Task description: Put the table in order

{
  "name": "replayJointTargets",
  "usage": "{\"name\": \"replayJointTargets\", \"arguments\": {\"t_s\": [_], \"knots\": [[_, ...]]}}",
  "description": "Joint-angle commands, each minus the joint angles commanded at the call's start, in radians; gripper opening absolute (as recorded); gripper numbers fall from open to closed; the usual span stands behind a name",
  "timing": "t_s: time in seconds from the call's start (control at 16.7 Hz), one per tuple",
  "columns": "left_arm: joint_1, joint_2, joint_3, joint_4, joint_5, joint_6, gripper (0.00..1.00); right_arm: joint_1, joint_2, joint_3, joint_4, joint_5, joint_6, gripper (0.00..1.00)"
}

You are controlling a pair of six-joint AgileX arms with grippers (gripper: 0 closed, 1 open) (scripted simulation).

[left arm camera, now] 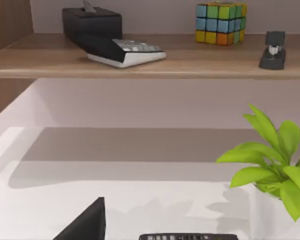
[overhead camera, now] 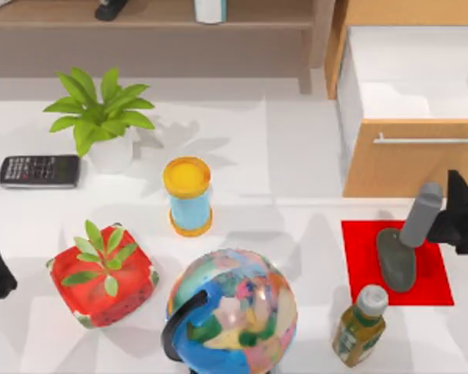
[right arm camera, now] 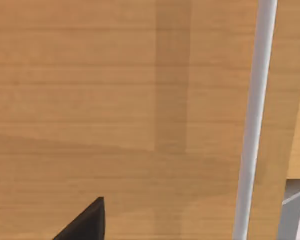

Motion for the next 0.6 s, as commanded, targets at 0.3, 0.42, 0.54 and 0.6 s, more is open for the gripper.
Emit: {"name": "replayJointTargets", "arguments": {"t_s": [0.3, 0.42, 0.54, 0.6], "knots": [[0.0, 0.0, 0.0, 0.0, 0.0, 0.0, 1.0, -0.029, 0.01, 0.066, -0.056, -0.029, -0.001, 1.0], [0.0, 0.0, 0.0, 0.0, 0.0, 0.0, 1.0, -0.029, 0.01, 0.067, -0.056, -0.029, -0.001, 1.0], [0.0, 0.0, 0.0, 0.0, 0.0, 0.0, 1.0, -0.029, 0.01, 0.067, -0.056, -0.029, -0.001, 0.92], [0.0, 0.0, 0.0, 0.0, 0.0, 0.0, 1.0, -0.029, 0.01, 0.067, -0.056, -0.029, -0.001, 0.85]]}}
